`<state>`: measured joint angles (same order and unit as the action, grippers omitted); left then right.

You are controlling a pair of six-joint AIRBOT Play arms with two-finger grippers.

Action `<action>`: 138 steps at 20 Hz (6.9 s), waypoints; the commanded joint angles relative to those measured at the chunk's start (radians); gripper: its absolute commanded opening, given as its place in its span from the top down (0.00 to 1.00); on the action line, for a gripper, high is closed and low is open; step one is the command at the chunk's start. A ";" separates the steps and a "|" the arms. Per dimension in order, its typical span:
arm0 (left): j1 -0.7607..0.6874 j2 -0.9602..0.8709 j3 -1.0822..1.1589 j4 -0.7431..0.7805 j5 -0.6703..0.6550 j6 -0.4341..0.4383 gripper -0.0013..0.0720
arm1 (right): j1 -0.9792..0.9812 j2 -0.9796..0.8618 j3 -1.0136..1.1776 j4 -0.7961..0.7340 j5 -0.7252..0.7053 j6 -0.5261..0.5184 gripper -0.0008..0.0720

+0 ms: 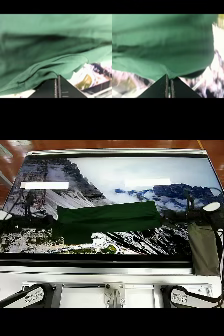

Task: Fold the shirts.

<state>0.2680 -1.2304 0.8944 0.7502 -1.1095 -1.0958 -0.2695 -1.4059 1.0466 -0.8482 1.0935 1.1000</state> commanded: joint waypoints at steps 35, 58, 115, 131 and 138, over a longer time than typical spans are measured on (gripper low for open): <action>-0.058 -0.480 0.542 -0.124 -0.287 -0.118 0.22 | 0.016 -0.519 0.330 0.283 -0.088 0.186 0.21; -0.586 -0.504 0.542 -0.226 0.160 -0.103 0.93 | 0.008 0.134 0.330 0.237 0.254 0.225 0.90; 0.141 0.203 0.384 -0.268 -0.204 0.018 0.93 | 0.383 -0.235 0.073 -0.064 0.016 0.490 0.11; 0.127 0.203 0.384 -0.270 -0.180 -0.016 0.93 | 0.164 -0.126 0.279 0.045 0.056 0.224 0.90; 0.092 0.203 0.384 -0.267 -0.185 -0.016 0.93 | -0.323 0.072 0.328 0.031 0.193 0.249 0.90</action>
<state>0.3733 -1.0267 1.2785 0.4816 -1.2938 -1.1118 -0.4061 -1.4128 1.3579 -0.8097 1.2476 1.3327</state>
